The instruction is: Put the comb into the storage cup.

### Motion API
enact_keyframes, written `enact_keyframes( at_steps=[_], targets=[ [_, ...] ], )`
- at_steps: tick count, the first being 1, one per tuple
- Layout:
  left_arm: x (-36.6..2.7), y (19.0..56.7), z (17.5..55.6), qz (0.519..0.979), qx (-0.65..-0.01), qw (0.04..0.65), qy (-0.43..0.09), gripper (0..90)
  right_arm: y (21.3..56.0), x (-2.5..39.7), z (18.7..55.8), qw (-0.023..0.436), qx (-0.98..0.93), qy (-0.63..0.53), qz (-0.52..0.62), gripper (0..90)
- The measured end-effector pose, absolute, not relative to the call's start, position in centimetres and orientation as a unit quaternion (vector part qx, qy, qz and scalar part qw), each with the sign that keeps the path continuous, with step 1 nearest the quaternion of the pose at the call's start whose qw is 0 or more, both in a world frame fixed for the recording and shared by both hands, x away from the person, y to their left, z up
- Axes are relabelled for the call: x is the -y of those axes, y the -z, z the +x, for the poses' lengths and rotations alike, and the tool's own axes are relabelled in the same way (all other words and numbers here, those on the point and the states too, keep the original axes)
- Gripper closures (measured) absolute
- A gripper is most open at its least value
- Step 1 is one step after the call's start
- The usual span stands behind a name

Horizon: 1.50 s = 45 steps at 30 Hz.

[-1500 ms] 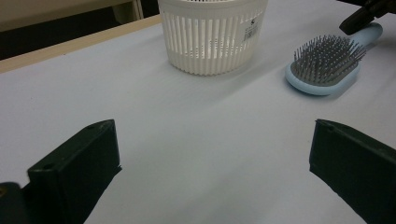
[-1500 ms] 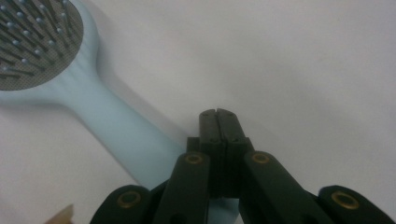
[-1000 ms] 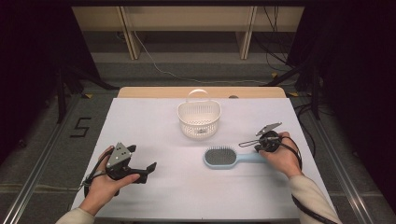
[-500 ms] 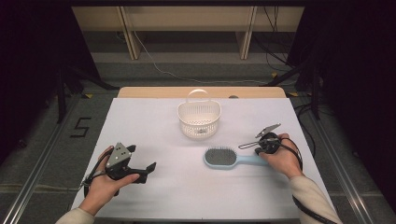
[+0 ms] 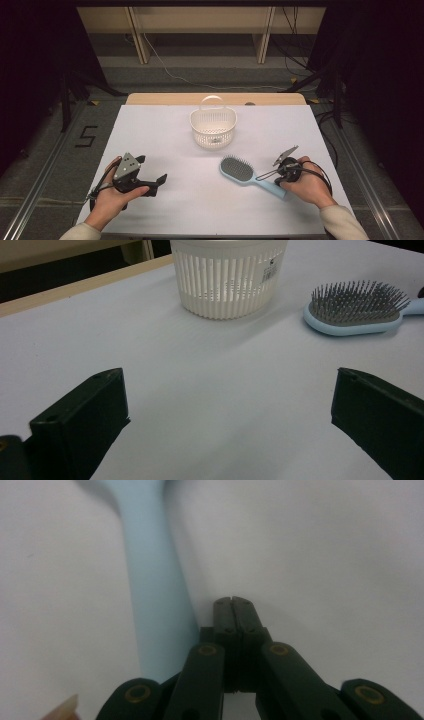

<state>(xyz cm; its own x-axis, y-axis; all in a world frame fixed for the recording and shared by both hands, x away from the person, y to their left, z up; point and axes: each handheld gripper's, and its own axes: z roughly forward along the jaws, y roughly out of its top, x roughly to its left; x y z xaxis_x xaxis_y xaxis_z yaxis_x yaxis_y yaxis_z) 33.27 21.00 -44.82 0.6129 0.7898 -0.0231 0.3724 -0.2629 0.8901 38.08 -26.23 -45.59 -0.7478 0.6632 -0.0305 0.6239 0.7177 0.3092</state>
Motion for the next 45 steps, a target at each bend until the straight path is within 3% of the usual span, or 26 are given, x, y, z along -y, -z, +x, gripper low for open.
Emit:
enact_keyframes(
  at_steps=[23, 35, 45],
  targets=[
    [-20.9, 44.8, 33.3, 0.764, -0.380, 0.473, -0.221, 1.1, 45.5, 23.5, 34.1, 0.011, -0.937, -0.124, 0.326, 90.0],
    [-20.9, 44.8, 33.3, 0.765, -0.379, 0.472, -0.221, 1.0, 45.4, 22.9, 33.8, 0.003, -0.937, -0.116, 0.329, 89.8],
    [-20.9, 44.7, 33.4, 0.764, -0.371, 0.475, -0.232, 1.0, 44.4, 23.9, 34.4, 0.023, -0.919, -0.148, 0.365, 81.4]
  ],
)
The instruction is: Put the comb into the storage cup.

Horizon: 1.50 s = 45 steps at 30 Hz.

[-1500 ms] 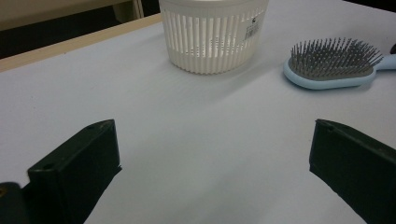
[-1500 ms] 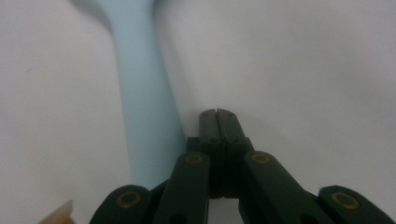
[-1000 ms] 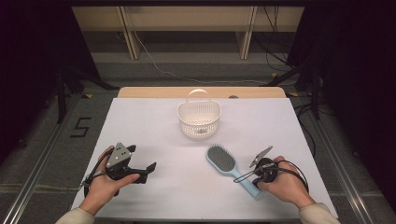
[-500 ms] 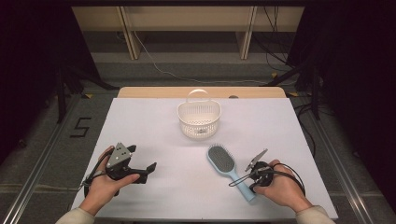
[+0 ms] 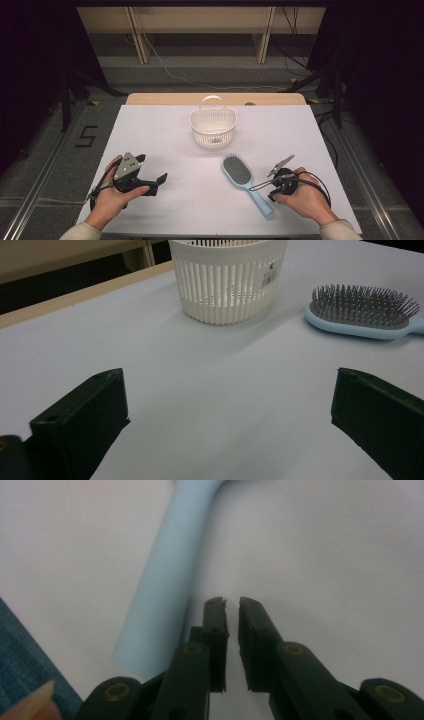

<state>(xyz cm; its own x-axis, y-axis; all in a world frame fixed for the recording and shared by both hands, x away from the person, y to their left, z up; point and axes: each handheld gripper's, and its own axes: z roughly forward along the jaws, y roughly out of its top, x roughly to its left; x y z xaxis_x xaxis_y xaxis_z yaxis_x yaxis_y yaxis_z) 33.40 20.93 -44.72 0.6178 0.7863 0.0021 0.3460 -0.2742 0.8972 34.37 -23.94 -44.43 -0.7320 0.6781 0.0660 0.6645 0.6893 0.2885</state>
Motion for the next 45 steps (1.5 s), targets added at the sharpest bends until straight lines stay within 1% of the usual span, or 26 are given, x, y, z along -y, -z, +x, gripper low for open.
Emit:
enact_keyframes(
  at_steps=[1, 3, 9, 10, 11, 12, 13, 18, 20, 21, 26, 32, 40, 45],
  targets=[
    [-20.9, 44.7, 33.4, 0.763, -0.370, 0.475, -0.233, 1.0, 44.2, 24.2, 34.5, 0.032, -0.915, -0.155, 0.372, 78.9],
    [-20.9, 44.7, 33.6, 0.762, -0.368, 0.477, -0.236, 1.0, 44.1, 24.4, 34.6, 0.036, -0.913, -0.160, 0.374, 77.7],
    [-20.9, 44.7, 34.6, 0.761, -0.365, 0.477, -0.245, 1.1, 43.7, 24.9, 35.2, 0.063, -0.902, -0.189, 0.383, 68.8],
    [-20.9, 44.8, 34.8, 0.760, -0.367, 0.477, -0.246, 1.2, 43.7, 24.9, 35.2, 0.067, -0.901, -0.191, 0.385, 66.8],
    [-20.9, 44.9, 35.0, 0.759, -0.368, 0.476, -0.247, 1.3, 43.5, 25.0, 35.4, 0.075, -0.898, -0.195, 0.388, 62.9],
    [-21.0, 44.9, 35.2, 0.759, -0.368, 0.476, -0.247, 1.3, 43.5, 25.0, 35.4, 0.075, -0.898, -0.195, 0.388, 62.9],
    [-21.0, 44.9, 35.2, 0.759, -0.368, 0.477, -0.246, 1.3, 43.5, 25.0, 35.5, 0.079, -0.896, -0.199, 0.390, 59.7],
    [-20.9, 44.9, 35.4, 0.759, -0.367, 0.477, -0.248, 1.5, 43.0, 25.1, 35.7, 0.088, -0.883, -0.209, 0.412, 34.3],
    [-20.8, 45.0, 35.4, 0.762, -0.365, 0.474, -0.247, 1.5, 42.8, 24.9, 35.7, 0.080, -0.883, -0.208, 0.414, 27.2],
    [-20.8, 45.0, 35.3, 0.763, -0.365, 0.474, -0.247, 1.6, 42.7, 24.7, 35.7, 0.075, -0.884, -0.206, 0.413, 25.3],
    [-20.6, 45.1, 35.2, 0.767, -0.362, 0.471, -0.243, 1.9, 42.5, 22.8, 35.4, 0.045, -0.898, -0.195, 0.391, 21.9],
    [-20.6, 45.1, 35.1, 0.769, -0.361, 0.469, -0.243, 2.0, 42.5, 20.3, 35.9, 0.011, -0.906, -0.151, 0.396, 22.4],
    [-20.7, 45.2, 35.0, 0.769, -0.362, 0.469, -0.241, 2.0, 43.0, 18.0, 37.2, -0.009, -0.905, -0.119, 0.409, 23.7],
    [-20.8, 45.2, 35.1, 0.769, -0.362, 0.469, -0.241, 2.0, 43.5, 17.3, 37.9, -0.010, -0.906, -0.109, 0.409, 23.9]
  ],
)
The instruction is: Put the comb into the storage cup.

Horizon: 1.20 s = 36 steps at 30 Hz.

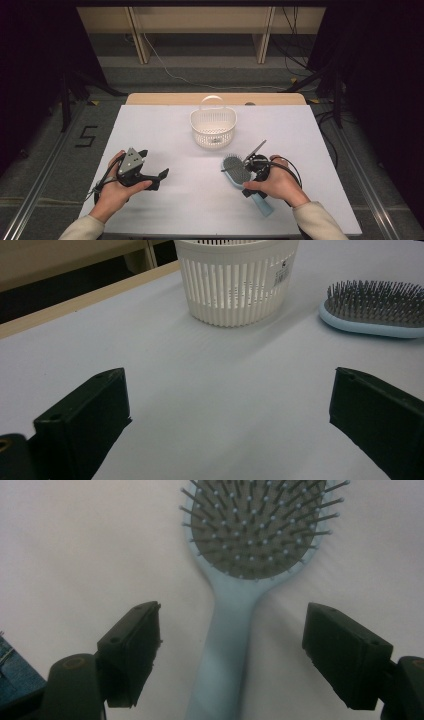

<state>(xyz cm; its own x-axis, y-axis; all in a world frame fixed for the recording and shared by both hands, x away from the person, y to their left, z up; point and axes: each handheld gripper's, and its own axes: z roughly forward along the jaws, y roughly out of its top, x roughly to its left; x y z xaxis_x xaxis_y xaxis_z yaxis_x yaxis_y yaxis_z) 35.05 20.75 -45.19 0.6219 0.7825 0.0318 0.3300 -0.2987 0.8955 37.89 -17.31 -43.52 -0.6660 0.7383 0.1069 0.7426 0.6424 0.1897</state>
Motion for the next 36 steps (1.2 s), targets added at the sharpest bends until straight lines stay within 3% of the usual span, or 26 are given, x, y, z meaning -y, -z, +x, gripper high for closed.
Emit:
enact_keyframes(
  at_steps=[20, 36],
  targets=[
    [-20.7, 45.2, 35.1, 0.769, -0.362, 0.469, -0.239, 2.3, 44.6, 16.6, 38.6, 0.003, 0.906, 0.091, -0.414, 25.9],
    [-20.8, 45.2, 35.1, 0.770, -0.362, 0.469, -0.238, 2.5, 45.5, 15.6, 39.1, 0.008, 0.894, 0.057, -0.444, 44.0]
  ],
)
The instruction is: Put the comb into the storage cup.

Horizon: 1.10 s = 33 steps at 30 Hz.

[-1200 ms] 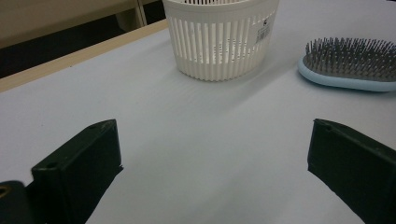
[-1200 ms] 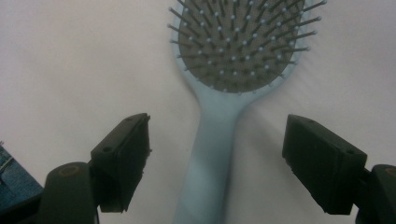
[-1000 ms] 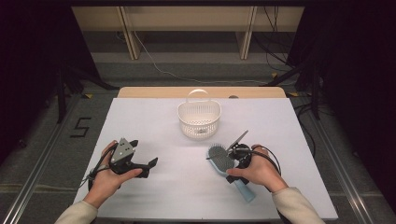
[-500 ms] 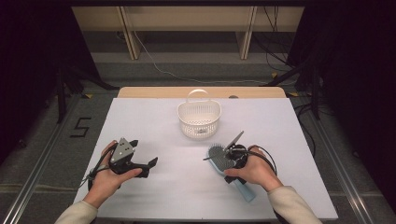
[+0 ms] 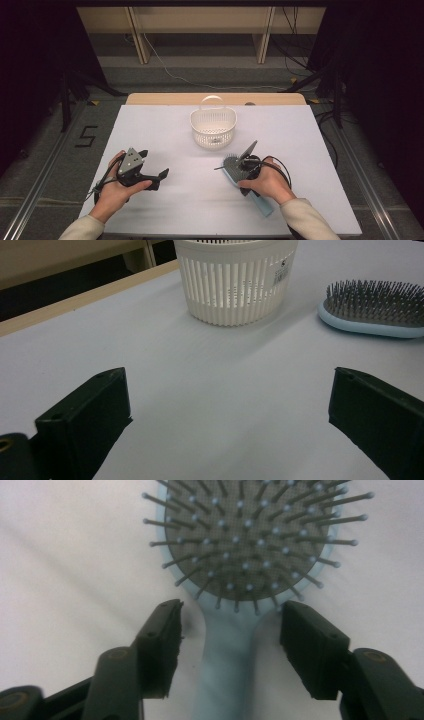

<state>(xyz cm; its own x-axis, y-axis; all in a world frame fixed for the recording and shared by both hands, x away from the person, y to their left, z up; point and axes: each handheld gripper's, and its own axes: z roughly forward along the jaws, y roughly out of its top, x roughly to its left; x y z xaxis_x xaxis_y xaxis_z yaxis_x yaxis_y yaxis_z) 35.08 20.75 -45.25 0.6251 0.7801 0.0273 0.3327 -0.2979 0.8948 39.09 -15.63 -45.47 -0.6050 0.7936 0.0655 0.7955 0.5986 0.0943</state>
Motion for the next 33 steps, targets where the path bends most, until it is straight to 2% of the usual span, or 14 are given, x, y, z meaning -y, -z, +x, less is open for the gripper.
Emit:
enact_keyframes(
  at_steps=[5, 13, 33],
  targets=[
    [-20.74, 45.25, 35.07, 0.769, -0.361, 0.470, -0.238, 2.5, 45.46, 15.47, 39.08, -0.006, 0.890, 0.048, -0.453, 51.8],
    [-20.75, 45.25, 35.07, 0.769, -0.361, 0.470, -0.238, 2.6, 45.40, 15.10, 38.98, -0.009, 0.888, 0.036, -0.459, 59.0],
    [-20.74, 45.24, 35.07, 0.769, -0.361, 0.471, -0.237, 2.7, 45.38, 14.89, 38.86, -0.014, 0.877, 0.025, -0.480, 69.3]
  ],
)
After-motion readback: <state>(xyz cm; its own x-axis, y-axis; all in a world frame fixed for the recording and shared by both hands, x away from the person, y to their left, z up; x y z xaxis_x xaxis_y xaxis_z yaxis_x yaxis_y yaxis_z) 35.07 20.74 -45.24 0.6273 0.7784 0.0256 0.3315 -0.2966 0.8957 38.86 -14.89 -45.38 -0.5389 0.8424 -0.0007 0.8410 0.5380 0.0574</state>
